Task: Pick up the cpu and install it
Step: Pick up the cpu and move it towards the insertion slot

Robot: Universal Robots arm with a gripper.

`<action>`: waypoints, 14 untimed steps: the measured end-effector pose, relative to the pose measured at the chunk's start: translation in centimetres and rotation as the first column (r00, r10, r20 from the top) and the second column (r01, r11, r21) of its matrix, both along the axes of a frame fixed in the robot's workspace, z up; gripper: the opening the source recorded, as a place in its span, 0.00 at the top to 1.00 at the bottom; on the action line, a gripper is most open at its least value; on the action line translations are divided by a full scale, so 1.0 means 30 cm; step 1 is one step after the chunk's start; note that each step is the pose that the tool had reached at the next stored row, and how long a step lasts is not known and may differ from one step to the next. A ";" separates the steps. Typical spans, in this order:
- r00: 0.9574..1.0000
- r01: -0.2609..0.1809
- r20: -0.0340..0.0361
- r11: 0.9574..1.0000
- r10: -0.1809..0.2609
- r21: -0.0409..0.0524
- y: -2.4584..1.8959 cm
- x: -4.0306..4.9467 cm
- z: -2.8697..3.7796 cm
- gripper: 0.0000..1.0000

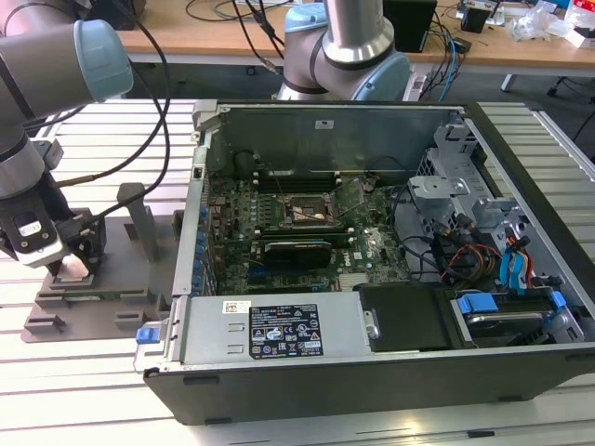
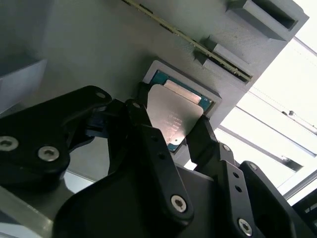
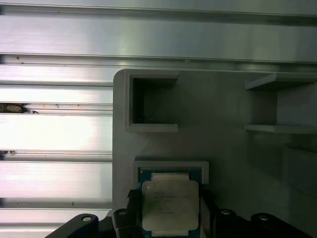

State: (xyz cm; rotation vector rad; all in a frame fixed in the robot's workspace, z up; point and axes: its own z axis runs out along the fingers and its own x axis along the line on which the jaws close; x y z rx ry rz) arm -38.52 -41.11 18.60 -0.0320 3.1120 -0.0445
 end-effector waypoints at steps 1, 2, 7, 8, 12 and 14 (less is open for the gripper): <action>1.000 0.000 0.000 1.000 0.000 0.000 0.000 0.000 0.000 0.45; 1.000 0.000 0.000 1.000 0.000 0.000 0.000 0.000 0.000 0.45; 1.000 0.000 0.000 1.000 0.000 0.000 0.000 0.000 0.033 0.45; 1.000 0.000 0.000 1.000 0.000 0.000 0.000 0.000 0.040 0.45; 1.000 0.000 0.000 1.000 0.000 0.000 0.000 0.000 0.071 0.45; 1.000 0.000 0.000 1.000 0.000 0.000 0.001 0.000 0.079 0.45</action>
